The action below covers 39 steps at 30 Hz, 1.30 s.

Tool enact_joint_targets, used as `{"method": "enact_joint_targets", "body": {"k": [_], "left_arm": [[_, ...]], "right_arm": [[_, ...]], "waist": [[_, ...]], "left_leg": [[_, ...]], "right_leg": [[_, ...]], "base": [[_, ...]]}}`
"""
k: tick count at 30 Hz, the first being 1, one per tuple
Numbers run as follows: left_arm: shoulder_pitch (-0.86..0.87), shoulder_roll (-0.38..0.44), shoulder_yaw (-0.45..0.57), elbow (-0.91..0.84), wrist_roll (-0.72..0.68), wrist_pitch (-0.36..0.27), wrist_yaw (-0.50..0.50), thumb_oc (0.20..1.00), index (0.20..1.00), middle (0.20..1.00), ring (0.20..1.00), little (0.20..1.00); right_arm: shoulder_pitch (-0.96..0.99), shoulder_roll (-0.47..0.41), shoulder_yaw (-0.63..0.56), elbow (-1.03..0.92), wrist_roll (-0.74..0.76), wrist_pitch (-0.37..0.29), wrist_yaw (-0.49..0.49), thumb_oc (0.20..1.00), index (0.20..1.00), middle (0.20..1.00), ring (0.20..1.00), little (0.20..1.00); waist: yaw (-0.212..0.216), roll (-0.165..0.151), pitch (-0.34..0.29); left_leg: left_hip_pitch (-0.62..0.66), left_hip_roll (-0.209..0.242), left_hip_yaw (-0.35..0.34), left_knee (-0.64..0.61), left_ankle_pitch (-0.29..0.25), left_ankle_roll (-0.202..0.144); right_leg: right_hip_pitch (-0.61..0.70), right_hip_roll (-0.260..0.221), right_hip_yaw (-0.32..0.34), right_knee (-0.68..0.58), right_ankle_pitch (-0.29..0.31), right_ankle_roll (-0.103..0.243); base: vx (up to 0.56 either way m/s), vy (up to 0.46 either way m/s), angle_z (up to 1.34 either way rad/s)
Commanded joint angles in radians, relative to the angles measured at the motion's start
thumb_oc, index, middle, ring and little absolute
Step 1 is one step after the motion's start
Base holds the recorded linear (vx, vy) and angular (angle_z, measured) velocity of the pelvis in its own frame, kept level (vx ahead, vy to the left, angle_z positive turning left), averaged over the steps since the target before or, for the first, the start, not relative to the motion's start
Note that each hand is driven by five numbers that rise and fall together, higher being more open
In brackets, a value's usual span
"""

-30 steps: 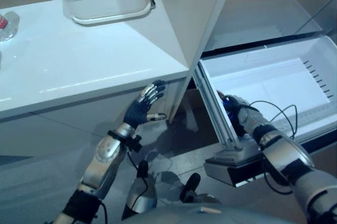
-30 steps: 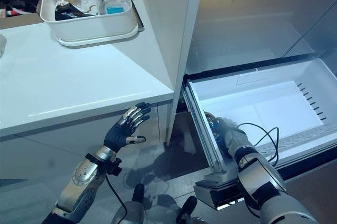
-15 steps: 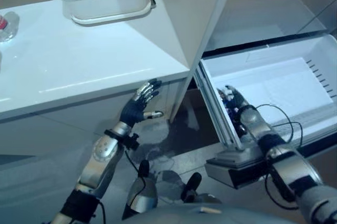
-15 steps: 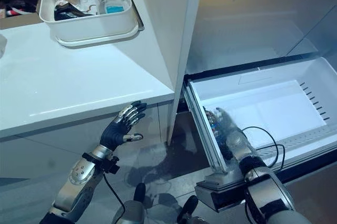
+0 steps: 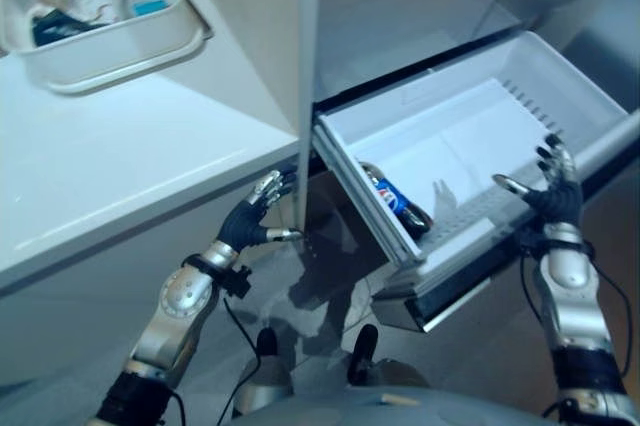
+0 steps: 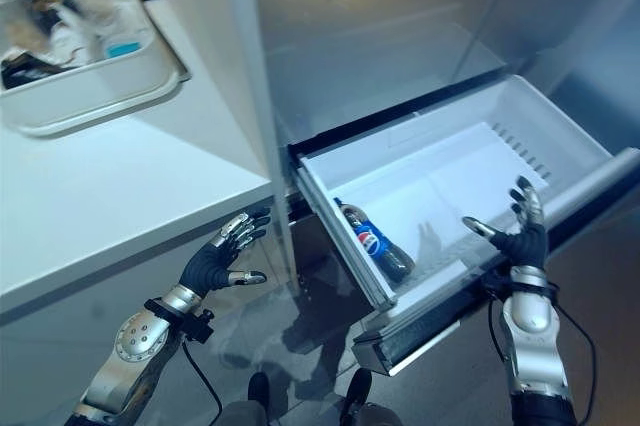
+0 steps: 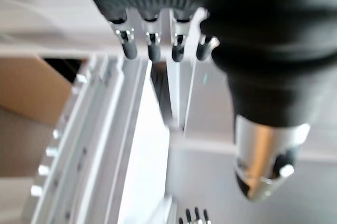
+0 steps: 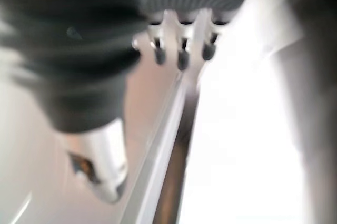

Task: Take the drinks into the refrigerator

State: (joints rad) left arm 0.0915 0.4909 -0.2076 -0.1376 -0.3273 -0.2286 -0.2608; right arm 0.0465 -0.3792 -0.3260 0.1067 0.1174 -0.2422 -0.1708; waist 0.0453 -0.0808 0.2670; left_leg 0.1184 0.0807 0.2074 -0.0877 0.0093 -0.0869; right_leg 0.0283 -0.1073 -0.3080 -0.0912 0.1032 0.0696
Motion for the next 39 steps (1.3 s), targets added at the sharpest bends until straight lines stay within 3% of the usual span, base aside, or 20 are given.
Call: {"method": "enact_joint_targets", "body": {"k": [1, 11, 13, 14, 17, 18, 20, 23, 26, 28, 31, 34, 39], "left_arm": [[-0.009, -0.007, 0.033, -0.005, 0.019, -0.059, -0.032, 1.0, 1.0, 1.0, 1.0, 1.0], [-0.095, 0.004, -0.038, 0.043, 0.064, -0.053, -0.059, 1.0, 1.0, 1.0, 1.0, 1.0], [-0.116, 0.001, -0.052, 0.05, 0.065, -0.056, -0.057, 1.0, 1.0, 1.0, 1.0, 1.0], [-0.13, 0.0, -0.059, 0.045, 0.067, -0.054, -0.06, 1.0, 1.0, 1.0, 1.0, 1.0], [-0.134, -0.002, -0.058, 0.041, 0.065, -0.053, -0.06, 1.0, 1.0, 1.0, 1.0, 1.0], [-0.133, 0.0, -0.063, 0.029, 0.058, -0.052, -0.067, 1.0, 1.0, 1.0, 1.0, 1.0], [-0.127, 0.005, -0.061, 0.022, 0.052, -0.049, -0.072, 1.0, 1.0, 1.0, 1.0, 1.0], [-0.107, 0.033, -0.067, -0.01, 0.049, -0.051, -0.083, 1.0, 1.0, 1.0, 1.0, 1.0], [-0.091, 0.045, -0.074, -0.023, 0.052, -0.052, -0.09, 1.0, 1.0, 1.0, 1.0, 1.0], [-0.056, 0.055, -0.084, -0.037, 0.04, -0.051, -0.098, 1.0, 1.0, 1.0, 1.0, 1.0], [-0.035, 0.059, -0.085, -0.041, 0.033, -0.049, -0.097, 1.0, 1.0, 1.0, 1.0, 1.0], [-0.016, 0.067, -0.111, -0.052, 0.029, -0.049, -0.091, 1.0, 1.0, 1.0, 1.0, 1.0], [-0.028, 0.079, -0.127, -0.072, 0.029, -0.05, -0.068, 1.0, 1.0, 1.0, 1.0, 1.0]], "right_arm": [[0.016, -0.039, -0.098, -0.059, 0.065, -0.082, -0.028, 1.0, 1.0, 1.0, 1.0, 1.0], [0.022, -0.089, -0.245, 0.254, 0.165, -0.087, -0.121, 1.0, 1.0, 1.0, 1.0, 1.0], [0.028, -0.1, -0.244, 0.335, 0.167, -0.075, -0.128, 1.0, 1.0, 1.0, 1.0, 1.0], [0.047, -0.117, -0.223, 0.434, 0.114, -0.027, -0.132, 1.0, 1.0, 1.0, 1.0, 1.0], [0.056, -0.113, -0.202, 0.505, 0.105, -0.01, -0.115, 1.0, 1.0, 1.0, 1.0, 1.0], [0.056, -0.1, -0.178, 0.579, 0.097, 0.012, -0.111, 0.2, 0.2, 0.2, 0.2, 0.2], [0.041, -0.105, -0.131, 0.646, 0.074, 0.019, -0.093, 0.2, 0.2, 0.2, 0.2, 0.2], [-0.042, -0.085, 0.034, 0.742, 0.022, 0.05, -0.03, 0.2, 0.2, 0.2, 0.2, 0.2], [-0.075, -0.074, 0.113, 0.725, -0.022, 0.06, 0.003, 0.2, 0.2, 0.2, 0.2, 0.2], [-0.158, -0.076, 0.257, 0.724, -0.115, 0.079, 0.048, 0.2, 0.2, 0.2, 0.2, 0.2], [-0.232, -0.073, 0.339, 0.678, -0.168, 0.09, 0.06, 0.2, 0.2, 0.2, 0.2, 0.2], [-0.397, -0.085, 0.478, 0.625, -0.261, 0.098, 0.081, 0.2, 0.2, 0.2, 0.2, 0.2], [-0.581, -0.081, 0.586, 0.561, -0.311, 0.111, 0.087, 0.2, 0.2, 0.2, 0.2, 0.2]], "waist": [[-0.027, 0.003, -0.075], [-0.08, 0.029, -0.097], [-0.084, 0.034, -0.099], [-0.084, 0.038, -0.098], [-0.086, 0.042, -0.095], [-0.08, 0.047, -0.092], [-0.078, 0.049, -0.091], [-0.054, 0.056, -0.081], [-0.042, 0.057, -0.078], [-0.005, 0.062, -0.071], [0.013, 0.059, -0.067], [0.066, 0.063, -0.049], [0.099, 0.062, -0.028]], "left_leg": [[-0.031, -0.047, -0.013, 0.0, -0.053, 0.057], [-0.009, -0.04, 0.026, 0.0, -0.067, 0.05], [-0.009, -0.04, 0.029, 0.0, -0.068, 0.05], [-0.011, -0.04, 0.03, 0.0, -0.068, 0.049], [-0.015, -0.041, 0.03, 0.0, -0.068, 0.049], [-0.017, -0.041, 0.028, 0.0, -0.066, 0.049], [-0.021, -0.041, 0.027, 0.0, -0.064, 0.048], [-0.026, -0.044, 0.024, 0.0, -0.058, 0.048], [-0.03, -0.045, 0.021, 0.0, -0.056, 0.048], [-0.031, -0.047, 0.012, 0.0, -0.058, 0.048], [-0.048, -0.05, 0.005, 0.0, -0.045, 0.049], [-0.067, -0.052, -0.015, 0.0, -0.04, 0.052], [-0.111, -0.058, -0.033, 0.0, -0.015, 0.055]], "right_leg": [[0.018, -0.012, -0.005, 0.053, -0.055, 0.061], [0.017, 0.004, 0.036, 0.048, -0.053, 0.062], [0.017, 0.005, 0.04, 0.046, -0.052, 0.062], [0.016, 0.006, 0.041, 0.044, -0.05, 0.063], [0.015, 0.005, 0.039, 0.042, -0.047, 0.064], [0.014, 0.005, 0.036, 0.042, -0.046, 0.065], [0.014, 0.004, 0.033, 0.041, -0.045, 0.066], [0.013, -0.001, 0.026, 0.037, -0.039, 0.068], [0.013, -0.004, 0.022, 0.034, -0.036, 0.069], [0.02, -0.007, 0.011, 0.031, -0.036, 0.071], [0.01, -0.013, 0.002, 0.03, -0.03, 0.071], [0.006, -0.017, -0.014, 0.03, -0.029, 0.073], [-0.026, -0.027, -0.028, 0.03, -0.014, 0.072]], "base": [[0.02, -0.014, -0.29], [0.01, -0.006, -0.21], [0.0, 0.005, -0.08], [-0.01, -0.001, -0.07], [0.0, 0.0, 0.0], [0.01, -0.001, -0.04], [0.0, 0.0, 0.0], [0.0, 0.0, 0.0], [0.0, 0.0, 0.0], [0.0, 0.004, 0.06], [-0.02, 0.002, 0.14], [-0.02, 0.013, 0.12], [-0.04, 0.024, 0.14]]}}
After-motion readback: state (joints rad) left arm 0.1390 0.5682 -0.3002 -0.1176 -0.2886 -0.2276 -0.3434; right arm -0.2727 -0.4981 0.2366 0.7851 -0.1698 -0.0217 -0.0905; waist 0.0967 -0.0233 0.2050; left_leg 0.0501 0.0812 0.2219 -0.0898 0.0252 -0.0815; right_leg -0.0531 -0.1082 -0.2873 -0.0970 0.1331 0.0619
